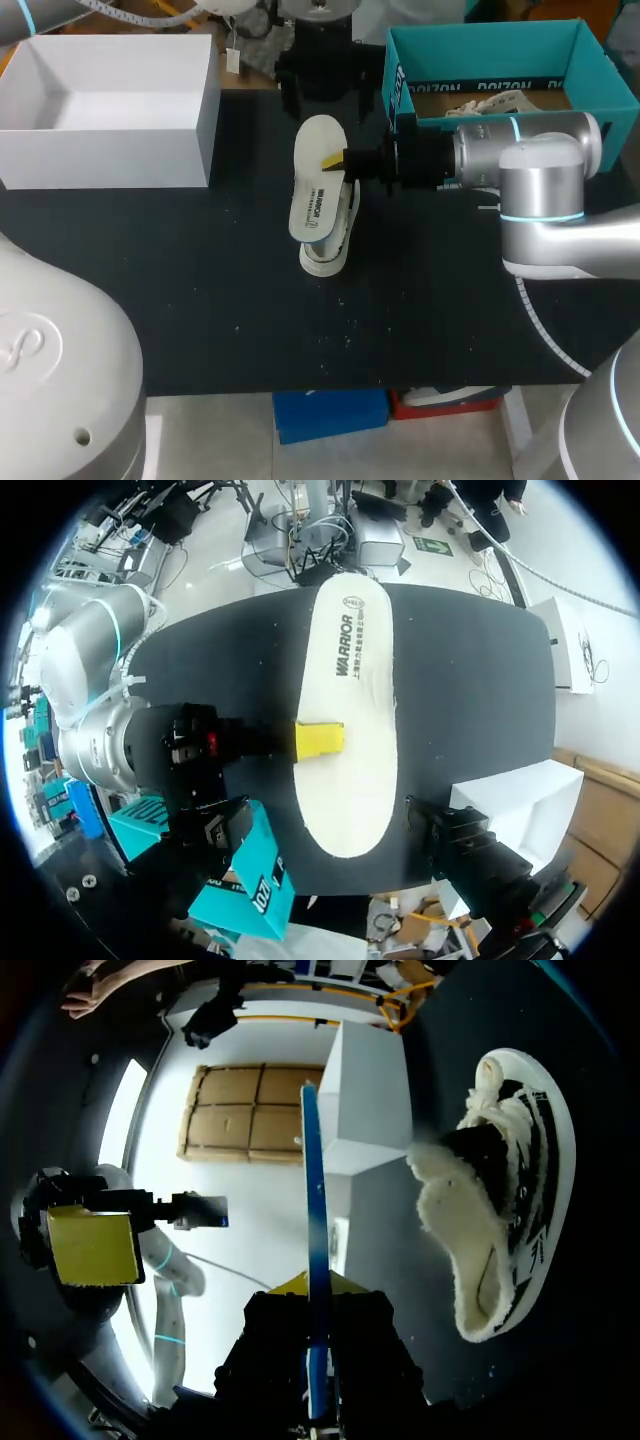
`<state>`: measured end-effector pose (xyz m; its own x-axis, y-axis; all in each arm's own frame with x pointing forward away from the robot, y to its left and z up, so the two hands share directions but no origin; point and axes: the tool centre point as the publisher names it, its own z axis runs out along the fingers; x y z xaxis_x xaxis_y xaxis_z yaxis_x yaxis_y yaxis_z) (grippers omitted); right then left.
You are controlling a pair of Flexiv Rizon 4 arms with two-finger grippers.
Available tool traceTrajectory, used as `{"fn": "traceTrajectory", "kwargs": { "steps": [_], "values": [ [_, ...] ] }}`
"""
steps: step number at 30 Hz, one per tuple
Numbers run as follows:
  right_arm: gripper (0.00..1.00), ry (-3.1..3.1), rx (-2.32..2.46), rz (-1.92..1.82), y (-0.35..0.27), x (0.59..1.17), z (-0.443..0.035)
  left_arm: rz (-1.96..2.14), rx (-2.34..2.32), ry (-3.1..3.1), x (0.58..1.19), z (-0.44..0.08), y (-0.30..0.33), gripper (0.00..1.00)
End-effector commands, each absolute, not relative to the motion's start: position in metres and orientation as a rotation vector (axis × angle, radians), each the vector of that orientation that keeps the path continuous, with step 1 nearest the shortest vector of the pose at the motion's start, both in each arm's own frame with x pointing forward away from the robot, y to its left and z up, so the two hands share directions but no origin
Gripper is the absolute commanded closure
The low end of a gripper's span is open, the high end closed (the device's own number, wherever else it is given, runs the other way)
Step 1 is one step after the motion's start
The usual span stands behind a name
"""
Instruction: Take the shoe out of the shoebox, open the shoe tongue, remove and reinsert the insole, then place the shoe into the shoebox
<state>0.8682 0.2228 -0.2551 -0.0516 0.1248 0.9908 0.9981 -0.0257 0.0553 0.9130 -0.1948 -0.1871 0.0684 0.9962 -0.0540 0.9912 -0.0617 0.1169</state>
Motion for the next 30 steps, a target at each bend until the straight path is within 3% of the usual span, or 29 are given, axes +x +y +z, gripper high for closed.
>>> {"fn": "traceTrajectory", "kwargs": {
  "steps": [1, 18, 30],
  "values": [
    [1.00, -1.326, -1.301, -1.212, 0.224, 0.867, -0.255, 0.097, 2.183, 2.029, 0.874, -0.185, -0.182, 0.00],
    [1.00, -1.326, -1.301, -1.212, 0.224, 0.867, -0.255, 0.063, 2.183, 2.012, 0.784, -0.187, -0.151, 0.00],
    [1.00, -1.326, -1.301, -1.212, 0.224, 0.867, -0.255, -0.519, 1.741, 1.726, 0.781, -0.176, -0.119, 0.00]
  ]
}}
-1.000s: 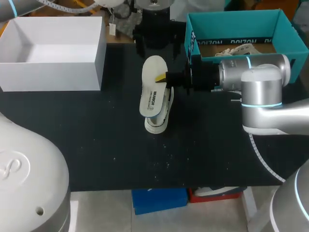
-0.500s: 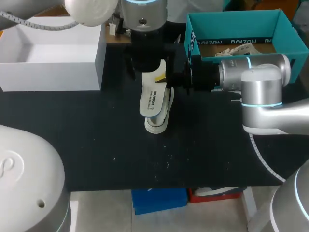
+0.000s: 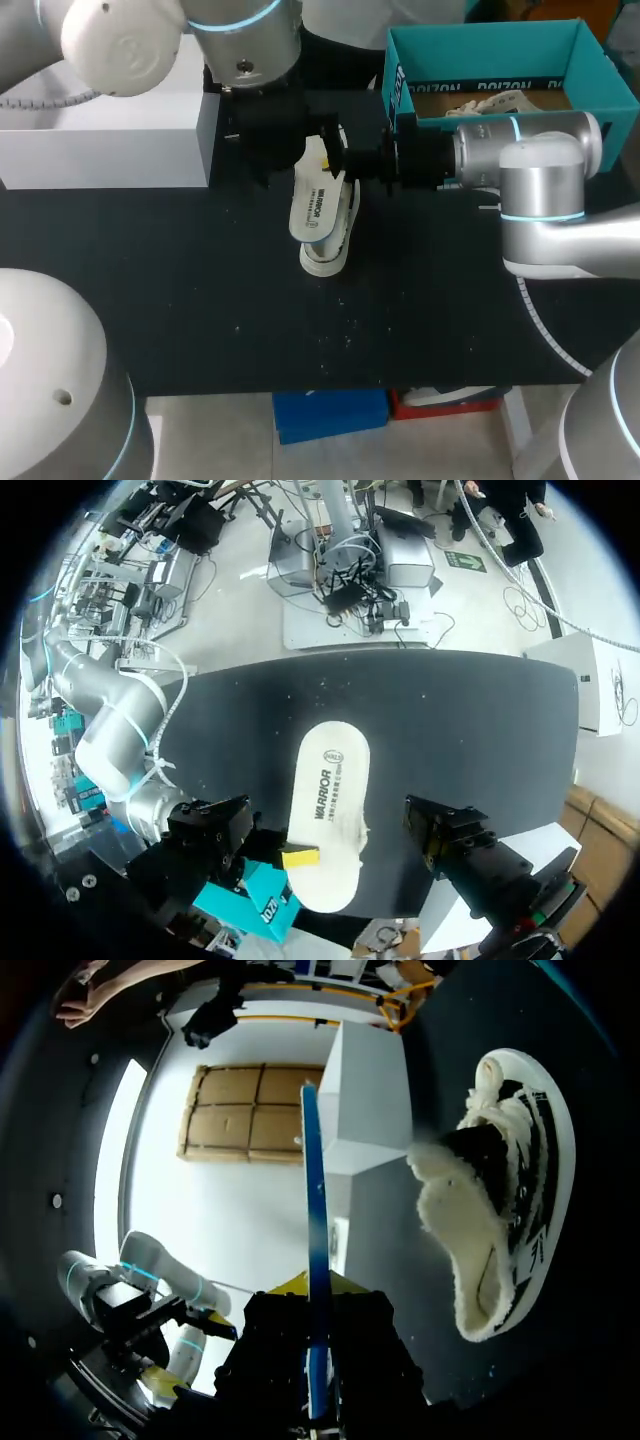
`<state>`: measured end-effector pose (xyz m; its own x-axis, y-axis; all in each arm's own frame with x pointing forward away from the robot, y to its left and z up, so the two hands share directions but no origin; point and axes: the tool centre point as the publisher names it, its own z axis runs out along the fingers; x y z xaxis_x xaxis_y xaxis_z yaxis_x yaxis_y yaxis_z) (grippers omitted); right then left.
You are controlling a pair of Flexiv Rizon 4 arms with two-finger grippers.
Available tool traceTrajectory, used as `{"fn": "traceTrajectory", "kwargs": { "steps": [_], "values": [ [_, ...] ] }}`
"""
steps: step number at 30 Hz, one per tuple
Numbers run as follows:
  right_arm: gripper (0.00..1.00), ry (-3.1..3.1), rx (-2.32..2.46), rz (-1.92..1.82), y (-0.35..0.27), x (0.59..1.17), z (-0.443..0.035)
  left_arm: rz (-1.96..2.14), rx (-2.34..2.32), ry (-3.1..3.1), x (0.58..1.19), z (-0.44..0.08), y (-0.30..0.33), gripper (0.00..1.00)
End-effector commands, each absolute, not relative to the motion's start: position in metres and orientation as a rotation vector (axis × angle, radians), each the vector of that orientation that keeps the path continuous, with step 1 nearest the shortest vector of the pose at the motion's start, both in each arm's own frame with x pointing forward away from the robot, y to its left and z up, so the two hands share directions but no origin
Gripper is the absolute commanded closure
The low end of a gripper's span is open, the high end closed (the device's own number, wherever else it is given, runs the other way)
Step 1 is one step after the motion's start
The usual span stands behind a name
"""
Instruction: Take the shoe out of the shoebox, open the shoe tongue, remove and reinsert the insole, then place the shoe into the shoebox
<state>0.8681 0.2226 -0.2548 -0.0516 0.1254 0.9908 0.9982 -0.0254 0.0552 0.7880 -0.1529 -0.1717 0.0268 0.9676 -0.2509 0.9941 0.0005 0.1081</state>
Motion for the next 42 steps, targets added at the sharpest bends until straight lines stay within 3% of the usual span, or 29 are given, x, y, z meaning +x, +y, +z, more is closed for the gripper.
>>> {"fn": "traceTrajectory", "kwargs": {
  "steps": [1, 22, 28, 42],
  "values": [
    [1.00, -1.326, -1.301, -1.212, 0.224, 0.867, -0.255, -0.519, 1.741, 1.726, 0.781, -0.176, -0.119, 0.00],
    [1.00, -1.326, -1.301, -1.212, 0.224, 0.867, -0.255, -0.519, 1.741, 1.726, 0.781, -0.176, -0.119, 0.00],
    [1.00, -1.326, -1.301, -1.212, 0.224, 0.867, -0.255, -0.855, 1.601, 1.580, 0.781, -0.187, -0.116, 0.00],
    [1.00, -1.326, -1.301, -1.212, 0.224, 0.867, -0.255, -0.900, 1.463, 1.411, 0.787, -0.210, -0.109, 0.00]
  ]
}}
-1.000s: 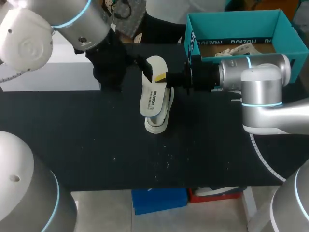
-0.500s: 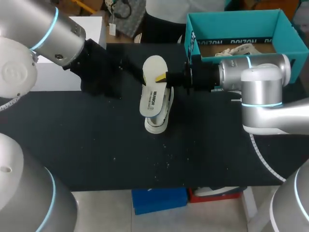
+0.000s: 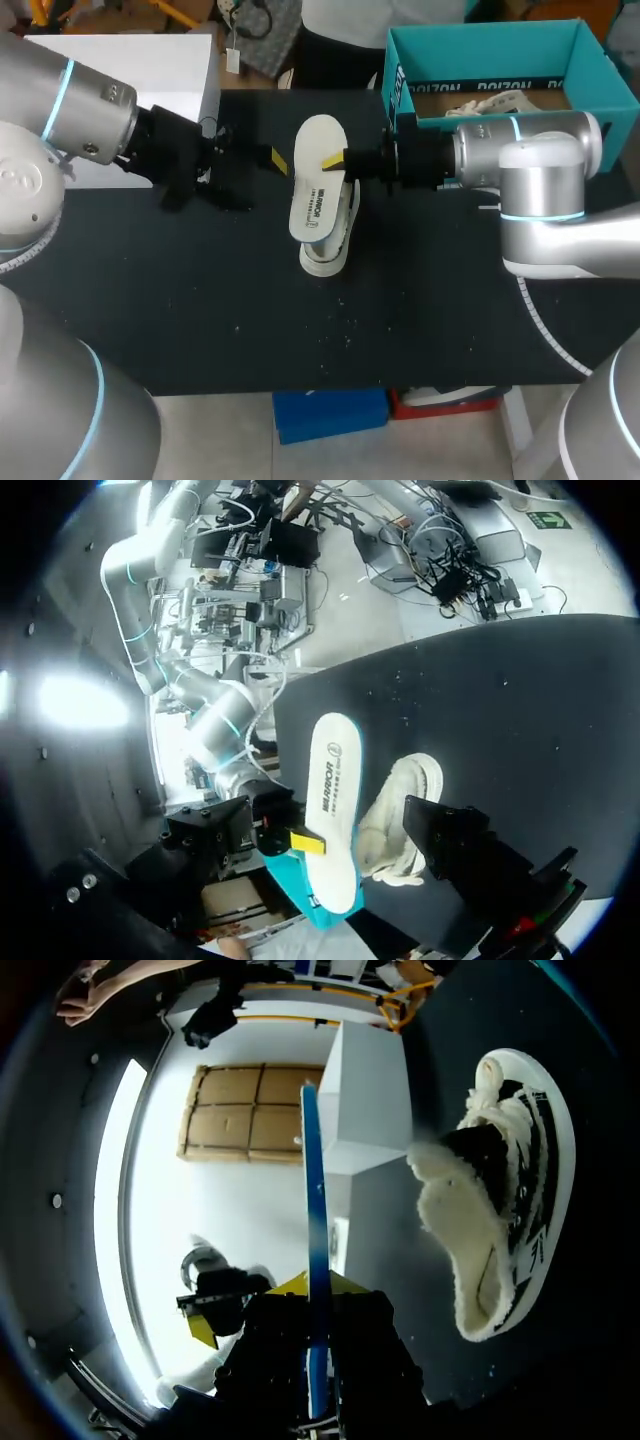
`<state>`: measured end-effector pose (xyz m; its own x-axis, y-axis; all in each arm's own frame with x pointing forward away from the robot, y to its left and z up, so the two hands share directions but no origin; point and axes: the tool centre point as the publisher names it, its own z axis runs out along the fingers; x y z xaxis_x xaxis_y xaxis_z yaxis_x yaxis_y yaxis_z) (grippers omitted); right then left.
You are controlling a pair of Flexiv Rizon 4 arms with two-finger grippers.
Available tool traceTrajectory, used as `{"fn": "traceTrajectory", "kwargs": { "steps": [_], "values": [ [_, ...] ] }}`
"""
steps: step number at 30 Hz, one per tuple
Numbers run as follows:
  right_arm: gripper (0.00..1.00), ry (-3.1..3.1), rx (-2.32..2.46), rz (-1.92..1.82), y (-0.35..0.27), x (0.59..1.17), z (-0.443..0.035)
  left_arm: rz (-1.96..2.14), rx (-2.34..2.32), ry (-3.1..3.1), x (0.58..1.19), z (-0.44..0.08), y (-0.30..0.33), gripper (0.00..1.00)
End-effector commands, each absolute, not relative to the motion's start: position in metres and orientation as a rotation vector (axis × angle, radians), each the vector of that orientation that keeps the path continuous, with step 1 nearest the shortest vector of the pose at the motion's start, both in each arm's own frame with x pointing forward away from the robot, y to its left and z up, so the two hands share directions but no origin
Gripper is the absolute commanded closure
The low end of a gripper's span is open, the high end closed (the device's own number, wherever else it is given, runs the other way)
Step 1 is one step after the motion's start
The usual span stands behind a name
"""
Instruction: Take the shoe out of the shoebox, open the shoe tongue, remove and reinsert the insole, then place the shoe into the shoebox
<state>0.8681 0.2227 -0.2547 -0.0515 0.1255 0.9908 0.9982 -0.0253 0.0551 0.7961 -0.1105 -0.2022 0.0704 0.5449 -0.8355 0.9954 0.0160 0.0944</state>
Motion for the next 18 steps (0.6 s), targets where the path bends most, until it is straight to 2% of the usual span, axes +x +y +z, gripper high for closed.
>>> {"fn": "traceTrajectory", "kwargs": {
  "steps": [1, 18],
  "values": [
    [1.00, -1.326, -1.301, -1.212, 0.224, 0.867, -0.255, -0.900, 1.463, 1.411, 0.787, -0.210, -0.109, 0.00],
    [1.00, -1.326, -1.301, -1.212, 0.224, 0.867, -0.255, -0.919, 1.401, 1.362, 0.791, -0.222, -0.109, 0.00]
  ]
}}
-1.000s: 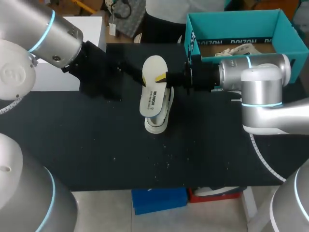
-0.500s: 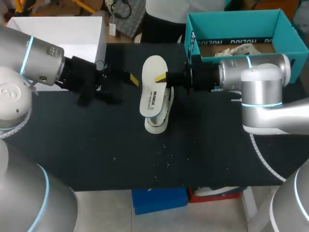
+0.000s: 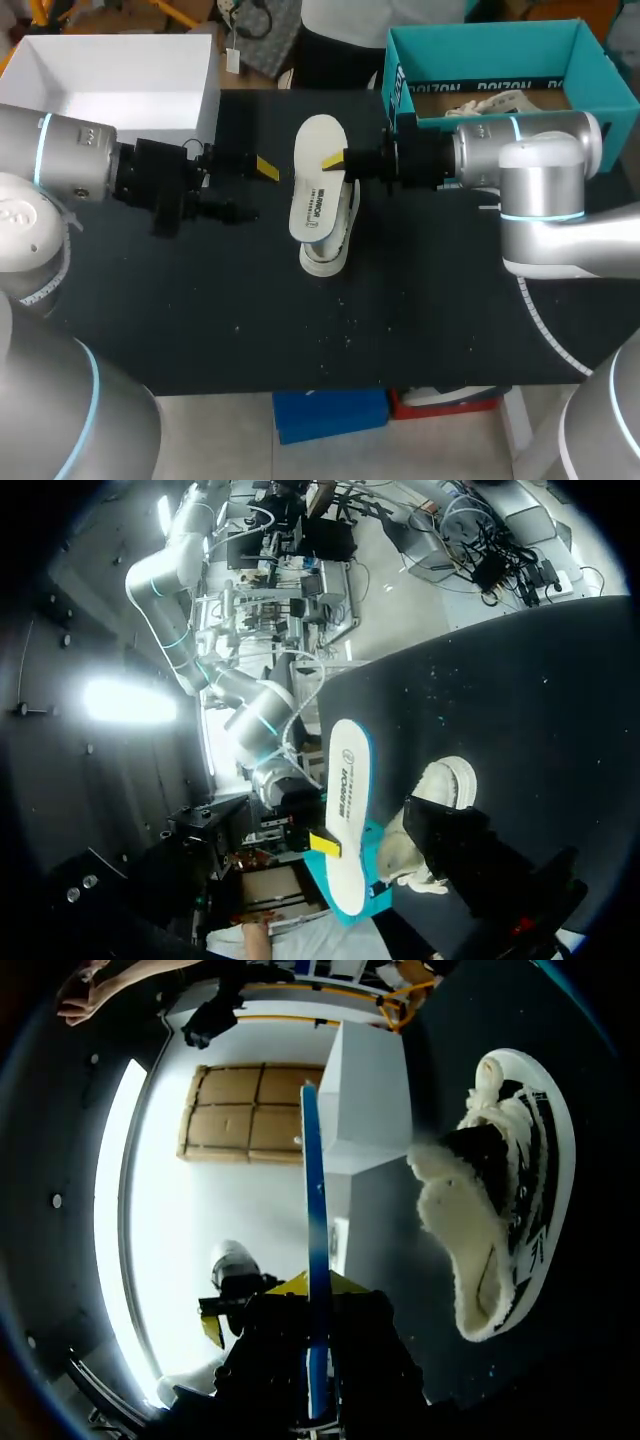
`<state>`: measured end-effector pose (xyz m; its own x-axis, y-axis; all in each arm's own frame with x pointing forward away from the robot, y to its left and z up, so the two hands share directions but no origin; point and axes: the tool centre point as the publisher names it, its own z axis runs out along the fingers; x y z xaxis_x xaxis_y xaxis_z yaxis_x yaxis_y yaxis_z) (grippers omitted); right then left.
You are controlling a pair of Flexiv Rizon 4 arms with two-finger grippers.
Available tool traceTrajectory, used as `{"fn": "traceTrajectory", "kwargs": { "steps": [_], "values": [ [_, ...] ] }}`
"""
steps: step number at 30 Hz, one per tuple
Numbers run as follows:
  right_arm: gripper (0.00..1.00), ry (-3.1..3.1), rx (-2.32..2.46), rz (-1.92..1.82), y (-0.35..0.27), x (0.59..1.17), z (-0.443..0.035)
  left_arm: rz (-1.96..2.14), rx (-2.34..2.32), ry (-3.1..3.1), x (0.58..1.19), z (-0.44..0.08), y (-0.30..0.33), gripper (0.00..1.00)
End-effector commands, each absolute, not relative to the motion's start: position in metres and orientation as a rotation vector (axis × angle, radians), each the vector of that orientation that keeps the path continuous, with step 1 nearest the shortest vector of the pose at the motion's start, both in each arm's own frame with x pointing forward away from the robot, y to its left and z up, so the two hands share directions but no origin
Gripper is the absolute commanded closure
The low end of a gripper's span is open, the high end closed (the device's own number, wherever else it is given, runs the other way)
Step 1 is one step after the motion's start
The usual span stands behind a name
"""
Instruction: Take the shoe out of the shoebox, open the shoe tongue, remove and reinsert the insole, then place the shoe into the shoebox
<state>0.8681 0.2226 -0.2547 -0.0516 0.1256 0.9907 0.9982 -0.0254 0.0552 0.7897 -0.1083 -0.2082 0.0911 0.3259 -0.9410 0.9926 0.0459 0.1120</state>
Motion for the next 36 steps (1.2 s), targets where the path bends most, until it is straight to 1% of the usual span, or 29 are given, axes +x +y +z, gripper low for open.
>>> {"fn": "traceTrajectory", "kwargs": {
  "steps": [1, 8, 18, 22, 23, 25, 27, 28, 30, 31, 32, 33, 36],
  "values": [
    [1.00, -1.326, -1.301, -1.212, 0.224, 0.867, -0.255, -0.936, 1.385, 1.354, 0.792, -0.225, -0.109, 0.00],
    [1.00, -1.326, -1.301, -1.212, 0.224, 0.867, -0.255, -1.037, 1.297, 1.333, 0.809, -0.242, -0.115, 0.00],
    [1.00, -1.326, -1.301, -1.212, 0.224, 0.867, -0.255, -1.061, 1.209, 1.275, 0.835, -0.256, -0.133, 0.01],
    [1.00, -1.326, -1.301, -1.212, 0.224, 0.867, -0.255, -1.057, 1.172, 1.245, 0.844, -0.257, -0.139, 0.14],
    [1.00, -1.326, -1.301, -1.212, 0.224, 0.867, -0.255, -1.052, 1.164, 1.243, 0.846, -0.257, -0.140, 0.19],
    [1.00, -1.326, -1.301, -1.212, 0.224, 0.867, -0.255, -1.053, 1.155, 1.224, 0.851, -0.257, -0.144, 0.36],
    [1.00, -1.326, -1.301, -1.212, 0.224, 0.867, -0.255, -1.058, 1.147, 1.222, 0.854, -0.257, -0.147, 0.31],
    [1.00, -1.326, -1.301, -1.212, 0.224, 0.867, -0.255, -1.060, 1.144, 1.213, 0.856, -0.257, -0.149, 0.24],
    [1.00, -1.326, -1.301, -1.212, 0.224, 0.867, -0.255, -1.063, 1.141, 1.210, 0.859, -0.257, -0.153, 0.26],
    [1.00, -1.326, -1.301, -1.212, 0.224, 0.867, -0.255, -1.070, 1.139, 1.199, 0.860, -0.256, -0.156, 0.40],
    [1.00, -1.326, -1.301, -1.212, 0.224, 0.867, -0.255, -1.071, 1.139, 1.197, 0.860, -0.256, -0.158, 0.46],
    [1.00, -1.326, -1.301, -1.212, 0.224, 0.867, -0.255, -1.071, 1.139, 1.196, 0.861, -0.255, -0.159, 0.46],
    [1.00, -1.326, -1.301, -1.212, 0.224, 0.867, -0.255, -1.076, 1.136, 1.186, 0.864, -0.255, -0.165, 0.56]
  ]
}}
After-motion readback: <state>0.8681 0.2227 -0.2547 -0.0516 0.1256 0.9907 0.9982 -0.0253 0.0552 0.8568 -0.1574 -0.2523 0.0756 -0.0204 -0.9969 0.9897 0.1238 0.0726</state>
